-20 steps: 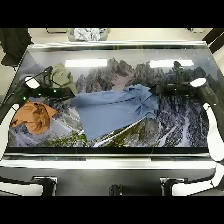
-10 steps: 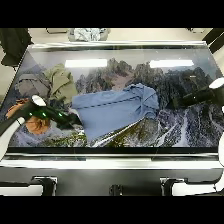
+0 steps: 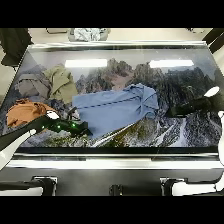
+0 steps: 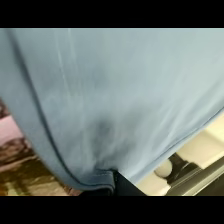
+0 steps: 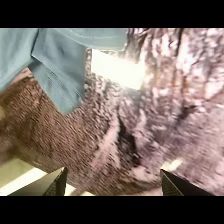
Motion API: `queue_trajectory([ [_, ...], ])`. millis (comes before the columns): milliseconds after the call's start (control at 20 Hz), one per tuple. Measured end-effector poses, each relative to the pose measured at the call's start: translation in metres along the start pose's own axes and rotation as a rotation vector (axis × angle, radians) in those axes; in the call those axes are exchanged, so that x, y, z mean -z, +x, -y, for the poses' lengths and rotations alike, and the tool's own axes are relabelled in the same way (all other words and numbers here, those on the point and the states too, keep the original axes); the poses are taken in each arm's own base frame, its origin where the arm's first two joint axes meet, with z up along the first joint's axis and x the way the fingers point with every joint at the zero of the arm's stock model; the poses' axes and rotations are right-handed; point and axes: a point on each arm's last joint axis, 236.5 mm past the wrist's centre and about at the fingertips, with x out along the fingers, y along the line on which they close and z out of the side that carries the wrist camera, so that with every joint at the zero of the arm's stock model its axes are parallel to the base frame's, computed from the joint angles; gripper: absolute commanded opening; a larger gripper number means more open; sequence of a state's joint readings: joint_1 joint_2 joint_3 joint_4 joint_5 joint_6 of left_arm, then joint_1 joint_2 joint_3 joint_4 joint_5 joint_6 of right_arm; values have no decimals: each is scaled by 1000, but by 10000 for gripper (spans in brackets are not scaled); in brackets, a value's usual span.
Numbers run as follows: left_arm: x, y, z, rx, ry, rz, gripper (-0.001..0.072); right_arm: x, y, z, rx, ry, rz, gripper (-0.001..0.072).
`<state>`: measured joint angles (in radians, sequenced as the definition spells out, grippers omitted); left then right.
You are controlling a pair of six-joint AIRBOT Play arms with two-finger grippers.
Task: Fold the shirts.
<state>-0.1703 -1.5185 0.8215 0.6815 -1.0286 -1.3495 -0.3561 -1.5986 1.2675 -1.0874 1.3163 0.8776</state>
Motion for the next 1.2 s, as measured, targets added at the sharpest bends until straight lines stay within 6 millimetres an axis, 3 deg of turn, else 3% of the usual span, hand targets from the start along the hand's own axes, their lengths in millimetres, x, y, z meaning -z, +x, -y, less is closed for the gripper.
queue_trajectory([
  [300,-3,0,3,-1,17,29,28,-13,44,-25,-107,38,75,662],
  [500,-7,-10,10,-1,70,64,28,-34,67,-37,-82,8,124,423],
  [550,-7,-12,14,7,77,71,28,-38,71,-38,-66,8,135,279],
  [600,-7,-14,16,10,87,71,28,-42,75,-38,-45,15,144,68],
  [750,-13,-21,26,22,119,94,27,-48,82,-44,-24,29,151,45],
  [850,-23,-33,37,39,149,117,26,-51,76,-45,3,-22,149,45],
  [950,-44,-62,61,65,209,180,26,-71,44,-51,44,-119,215,46],
  [1050,-69,-116,99,85,317,306,25,-101,-12,-67,120,-271,317,47],
  [1100,-82,-153,126,100,382,400,26,-122,-56,-82,174,-358,413,47],
  [1200,-91,-249,192,130,545,630,26,-150,-157,-117,319,-523,612,47],
])
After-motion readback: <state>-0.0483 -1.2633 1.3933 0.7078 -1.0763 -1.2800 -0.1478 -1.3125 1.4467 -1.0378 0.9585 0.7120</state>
